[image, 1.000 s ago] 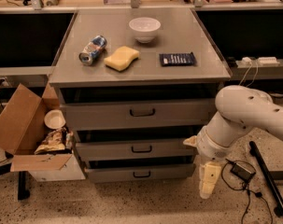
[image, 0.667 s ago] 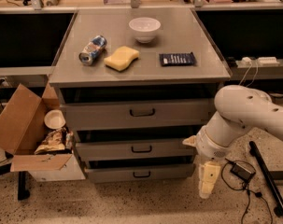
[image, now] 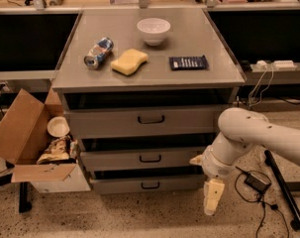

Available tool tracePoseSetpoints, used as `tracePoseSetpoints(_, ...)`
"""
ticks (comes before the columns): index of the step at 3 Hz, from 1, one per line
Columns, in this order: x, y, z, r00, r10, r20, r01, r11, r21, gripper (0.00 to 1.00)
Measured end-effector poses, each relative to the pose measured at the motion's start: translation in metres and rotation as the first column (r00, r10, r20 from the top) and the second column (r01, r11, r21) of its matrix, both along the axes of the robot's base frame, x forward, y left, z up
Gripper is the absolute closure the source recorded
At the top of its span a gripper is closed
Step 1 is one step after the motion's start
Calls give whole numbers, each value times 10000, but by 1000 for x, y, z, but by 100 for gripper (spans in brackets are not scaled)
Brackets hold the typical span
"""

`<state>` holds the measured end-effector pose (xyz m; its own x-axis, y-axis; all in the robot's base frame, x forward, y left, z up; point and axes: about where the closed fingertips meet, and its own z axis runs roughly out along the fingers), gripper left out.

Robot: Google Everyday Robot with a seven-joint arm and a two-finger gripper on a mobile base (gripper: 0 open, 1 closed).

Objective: Open bottom drawer

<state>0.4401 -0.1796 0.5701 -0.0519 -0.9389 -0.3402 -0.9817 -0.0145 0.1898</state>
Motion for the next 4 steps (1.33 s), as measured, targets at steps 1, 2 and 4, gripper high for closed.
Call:
tracePoseSetpoints(1, 2, 1, -43, 9991, -229, -367, 245, 9988, 432, 0)
tracePoseSetpoints(2, 1, 5, -88, 9933, -441, -1064, 544, 9939, 958, 0)
tracePoseSetpoints(4, 5, 2, -103, 9914, -612, -1155, 742, 9910, 1117, 0)
